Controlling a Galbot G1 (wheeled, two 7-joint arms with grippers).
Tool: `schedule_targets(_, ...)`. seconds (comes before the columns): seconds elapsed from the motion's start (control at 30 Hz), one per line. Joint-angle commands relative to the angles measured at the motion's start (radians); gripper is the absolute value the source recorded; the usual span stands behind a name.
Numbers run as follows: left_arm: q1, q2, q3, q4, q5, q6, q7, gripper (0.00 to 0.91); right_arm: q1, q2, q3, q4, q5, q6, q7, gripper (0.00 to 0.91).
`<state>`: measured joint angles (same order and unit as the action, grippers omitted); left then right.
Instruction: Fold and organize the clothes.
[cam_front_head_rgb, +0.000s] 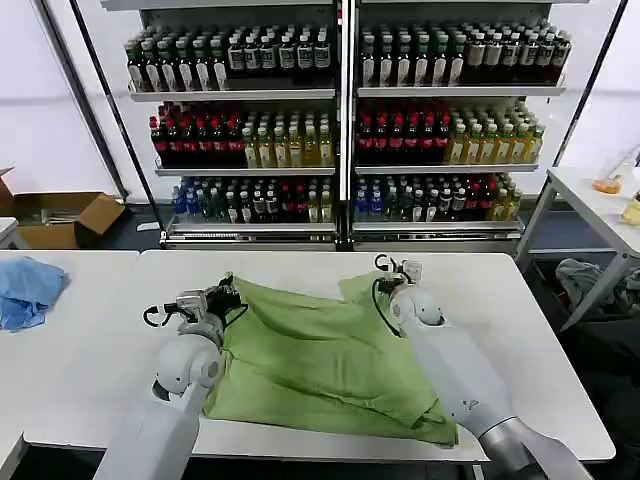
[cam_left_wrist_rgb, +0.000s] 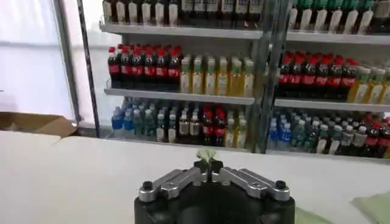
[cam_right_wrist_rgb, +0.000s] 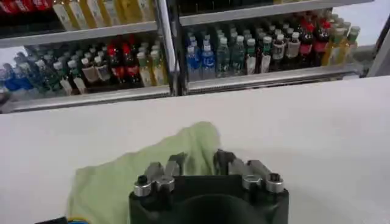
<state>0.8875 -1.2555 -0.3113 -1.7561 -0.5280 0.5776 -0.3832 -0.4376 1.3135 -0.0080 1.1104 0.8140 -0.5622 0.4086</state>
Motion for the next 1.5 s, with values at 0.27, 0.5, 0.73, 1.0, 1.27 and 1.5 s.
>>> schedule_targets(0.27,0.023,0.008,-0.019,-0.032,-0.010,0.000,0.002,0.020,-0.098,-0.047,0.034,0.192,-0.062,0.125,-0.035,0.000)
schedule_targets(0.5,0.042,0.010,-0.030,-0.061,-0.008,0.000,0.006,0.030,-0.200,-0.086,0.085,0.351,-0.093,0.145,-0.039,0.000)
schedule_targets(0.73,0.106,0.050,-0.054,-0.127,0.007,0.000,0.021,0.030,-0.377,-0.169,0.164,0.629,-0.113,0.140,-0.042,0.000)
schedule_targets(1.0,0.197,0.083,-0.068,-0.172,0.071,0.000,0.054,0.030,-0.582,-0.233,0.241,0.833,-0.122,0.143,-0.044,0.000)
schedule_targets(1.27,0.291,0.112,-0.073,-0.206,0.199,0.000,0.135,0.030,-0.771,-0.253,0.290,0.978,-0.154,0.141,-0.063,0.000)
schedule_targets(1.5,0.366,0.127,-0.081,-0.243,0.286,0.000,0.177,0.020,-0.892,-0.267,0.330,1.047,-0.167,0.134,-0.059,0.000)
